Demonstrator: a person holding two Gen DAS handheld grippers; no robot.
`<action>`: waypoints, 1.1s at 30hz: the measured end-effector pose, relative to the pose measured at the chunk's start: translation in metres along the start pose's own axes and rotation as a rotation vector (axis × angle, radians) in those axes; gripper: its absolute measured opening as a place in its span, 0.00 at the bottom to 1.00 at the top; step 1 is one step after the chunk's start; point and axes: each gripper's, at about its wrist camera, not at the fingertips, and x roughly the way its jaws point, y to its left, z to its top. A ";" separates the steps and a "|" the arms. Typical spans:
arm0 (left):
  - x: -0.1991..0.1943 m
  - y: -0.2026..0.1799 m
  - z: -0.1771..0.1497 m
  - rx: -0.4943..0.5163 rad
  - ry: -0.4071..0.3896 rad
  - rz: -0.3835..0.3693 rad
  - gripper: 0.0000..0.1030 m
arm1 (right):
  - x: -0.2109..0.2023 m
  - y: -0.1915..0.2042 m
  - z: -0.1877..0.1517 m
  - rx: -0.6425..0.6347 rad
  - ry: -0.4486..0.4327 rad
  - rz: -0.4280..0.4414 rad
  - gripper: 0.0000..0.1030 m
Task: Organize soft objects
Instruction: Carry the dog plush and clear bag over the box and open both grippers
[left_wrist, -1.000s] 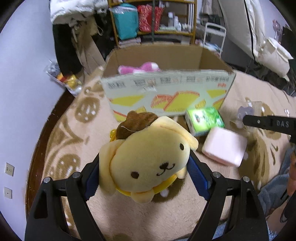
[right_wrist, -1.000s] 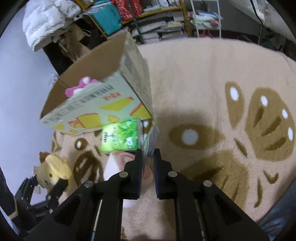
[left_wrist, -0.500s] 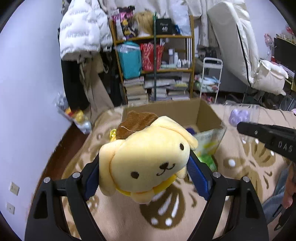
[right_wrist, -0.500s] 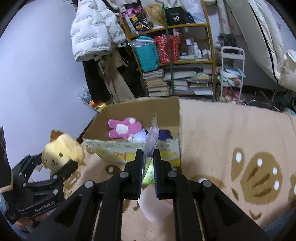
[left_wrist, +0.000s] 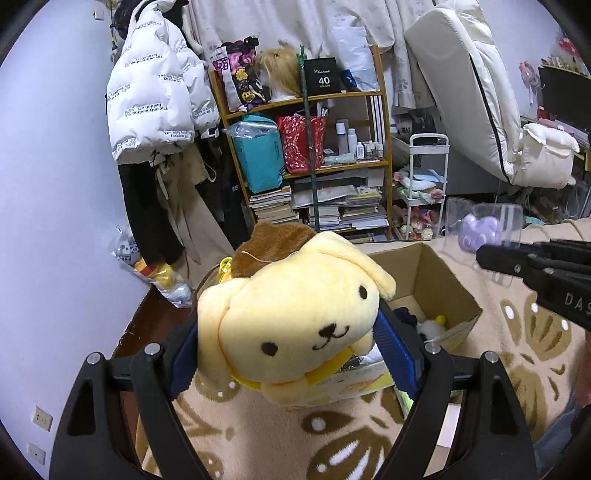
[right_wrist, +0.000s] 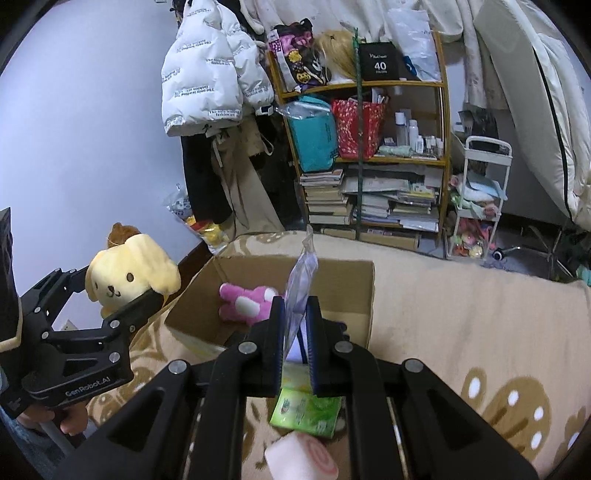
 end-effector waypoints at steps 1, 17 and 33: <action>0.005 0.001 -0.002 -0.006 0.008 0.000 0.81 | 0.002 -0.001 0.000 -0.003 -0.008 -0.005 0.11; 0.060 0.003 -0.025 -0.083 0.136 -0.039 0.81 | 0.055 -0.011 -0.023 -0.016 0.076 -0.030 0.12; 0.063 0.001 -0.029 -0.064 0.147 -0.038 0.83 | 0.065 -0.018 -0.030 -0.004 0.127 -0.035 0.12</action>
